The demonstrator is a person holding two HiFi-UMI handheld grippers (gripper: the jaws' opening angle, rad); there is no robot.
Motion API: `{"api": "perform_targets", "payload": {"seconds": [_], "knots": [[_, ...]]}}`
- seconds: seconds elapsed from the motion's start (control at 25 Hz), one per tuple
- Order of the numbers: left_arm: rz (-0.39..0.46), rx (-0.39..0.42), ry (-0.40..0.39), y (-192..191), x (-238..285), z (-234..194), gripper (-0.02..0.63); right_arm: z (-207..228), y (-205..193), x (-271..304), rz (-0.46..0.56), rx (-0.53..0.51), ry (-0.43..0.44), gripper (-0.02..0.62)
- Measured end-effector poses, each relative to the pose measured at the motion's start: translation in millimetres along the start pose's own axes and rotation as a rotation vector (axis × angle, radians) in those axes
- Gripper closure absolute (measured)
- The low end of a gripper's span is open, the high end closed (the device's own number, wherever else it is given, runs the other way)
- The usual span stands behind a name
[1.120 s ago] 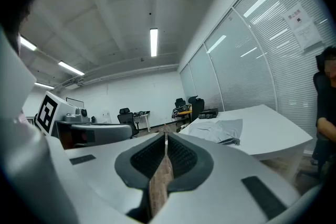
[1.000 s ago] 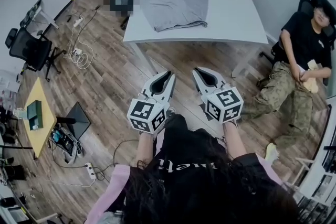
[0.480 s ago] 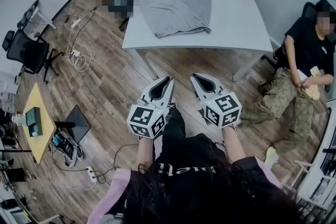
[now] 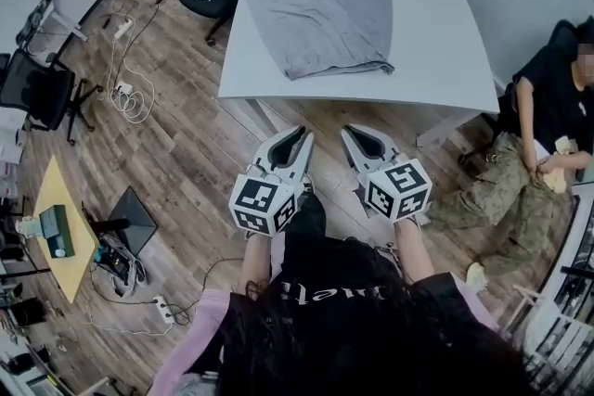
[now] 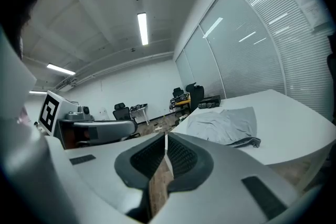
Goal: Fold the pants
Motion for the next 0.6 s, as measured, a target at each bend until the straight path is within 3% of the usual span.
{"api": "perform_targets", "payload": {"seconds": [0.6], "knots": [[-0.106,-0.004,-0.063,20.9,55.3,-130.7,0.548,26.0,33.9,122.9,-0.028,0.050,-0.073,0.566]]}}
Point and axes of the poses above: the fingertips, and each gripper's own axes: x forward along the fingers, z to its right, y out of its top, the point moved 8 cm from there along -x, backward along the fingers, and after that the axes turned 2 degrees about -x, right-handed, at the moved point
